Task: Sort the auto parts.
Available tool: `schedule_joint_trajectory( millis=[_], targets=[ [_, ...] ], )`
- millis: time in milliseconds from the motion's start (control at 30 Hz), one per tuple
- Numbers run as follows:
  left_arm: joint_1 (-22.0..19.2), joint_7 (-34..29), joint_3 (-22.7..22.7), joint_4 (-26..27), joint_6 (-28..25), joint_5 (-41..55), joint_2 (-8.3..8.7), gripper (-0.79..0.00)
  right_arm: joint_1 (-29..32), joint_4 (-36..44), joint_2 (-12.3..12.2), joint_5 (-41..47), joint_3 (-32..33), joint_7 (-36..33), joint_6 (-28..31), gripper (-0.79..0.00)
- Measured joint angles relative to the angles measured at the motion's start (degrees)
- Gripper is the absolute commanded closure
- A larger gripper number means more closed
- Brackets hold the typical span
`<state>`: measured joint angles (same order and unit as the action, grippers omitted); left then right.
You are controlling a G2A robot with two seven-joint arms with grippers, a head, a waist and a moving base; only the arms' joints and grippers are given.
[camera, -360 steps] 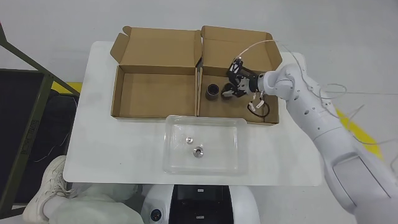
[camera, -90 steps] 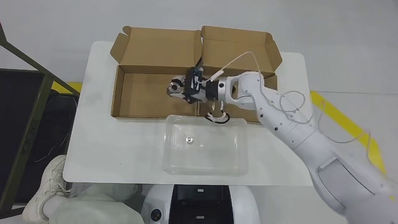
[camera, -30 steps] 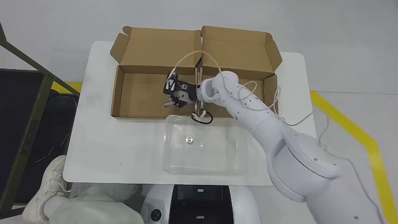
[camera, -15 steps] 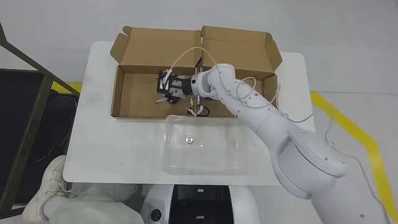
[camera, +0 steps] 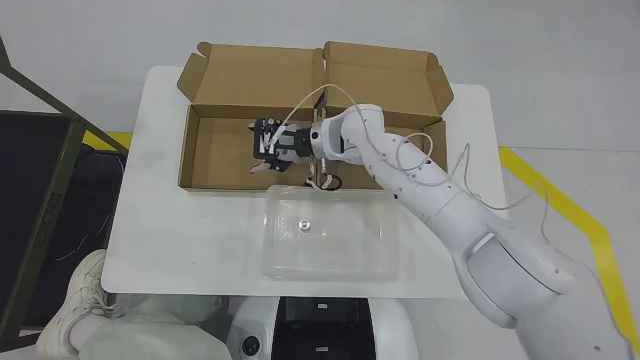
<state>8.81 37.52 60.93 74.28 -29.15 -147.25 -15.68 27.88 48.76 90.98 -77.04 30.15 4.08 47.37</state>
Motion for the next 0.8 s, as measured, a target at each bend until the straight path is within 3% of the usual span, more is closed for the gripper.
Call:
schedule_joint_trajectory(
  millis=[467, 800],
  targets=[
    [0.00, 0.00, 0.00, 0.00, 0.00, 0.00, 0.00, -0.785, 13.88, 23.86, -8.75, -3.11, 13.88, -14.74, 3.43, -0.650],
    [0.00, 0.00, 0.00, 0.00, 0.00, 0.00, 0.00, -0.785, 26.43, 40.42, -13.42, -5.45, 23.36, -22.79, 6.89, -0.686]
  ],
)
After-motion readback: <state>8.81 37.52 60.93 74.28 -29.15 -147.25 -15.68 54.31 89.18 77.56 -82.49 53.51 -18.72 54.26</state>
